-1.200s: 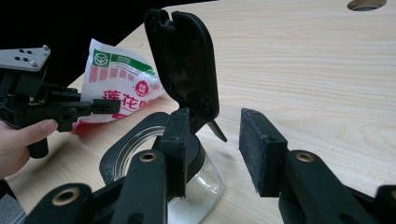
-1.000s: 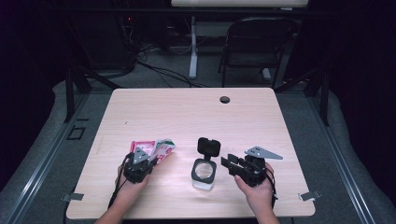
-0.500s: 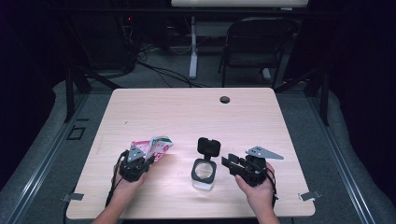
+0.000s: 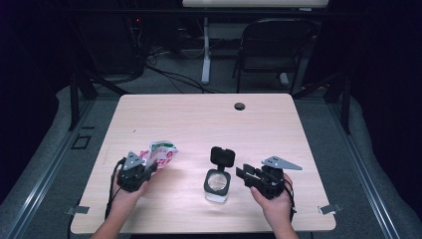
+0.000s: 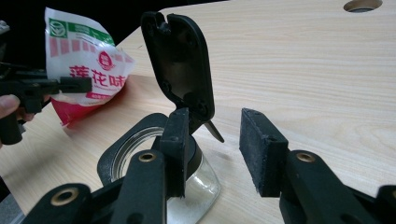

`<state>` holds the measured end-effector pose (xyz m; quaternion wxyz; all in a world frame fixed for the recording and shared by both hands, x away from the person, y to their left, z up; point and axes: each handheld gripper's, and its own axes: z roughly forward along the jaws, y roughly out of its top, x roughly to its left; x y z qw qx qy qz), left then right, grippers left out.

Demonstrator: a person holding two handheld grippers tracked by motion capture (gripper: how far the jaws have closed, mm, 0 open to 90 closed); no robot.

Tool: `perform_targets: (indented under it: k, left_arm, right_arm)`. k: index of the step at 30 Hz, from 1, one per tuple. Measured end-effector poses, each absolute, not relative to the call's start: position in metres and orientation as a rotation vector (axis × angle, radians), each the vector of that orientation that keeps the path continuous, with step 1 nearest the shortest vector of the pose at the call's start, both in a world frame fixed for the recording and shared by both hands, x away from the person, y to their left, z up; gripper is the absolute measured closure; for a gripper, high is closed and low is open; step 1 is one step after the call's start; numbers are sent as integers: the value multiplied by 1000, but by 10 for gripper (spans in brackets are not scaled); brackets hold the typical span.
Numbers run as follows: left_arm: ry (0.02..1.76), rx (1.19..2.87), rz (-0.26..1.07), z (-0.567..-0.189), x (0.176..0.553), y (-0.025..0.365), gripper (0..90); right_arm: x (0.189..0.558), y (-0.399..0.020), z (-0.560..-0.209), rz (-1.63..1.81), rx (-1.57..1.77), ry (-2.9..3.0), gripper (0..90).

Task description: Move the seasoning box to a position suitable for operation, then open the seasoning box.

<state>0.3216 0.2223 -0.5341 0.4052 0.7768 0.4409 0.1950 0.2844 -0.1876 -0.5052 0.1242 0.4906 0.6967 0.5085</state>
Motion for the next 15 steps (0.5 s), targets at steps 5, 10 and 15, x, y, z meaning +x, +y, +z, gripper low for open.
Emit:
perform_targets:
  k: [5, 10, 15]
  left_arm:
    - [1127, 1930, 499, -527, 322, 231, 899]
    - [1131, 1896, 525, -519, 320, 239, 899]
    - [1143, 1881, 524, -518, 321, 245, 899]
  right_arm:
    - [285, -187, -506, 1484, 1430, 2032, 627]
    - [285, -188, -506, 1484, 1429, 2030, 625]
    - [285, -187, -505, 1483, 1428, 2029, 624]
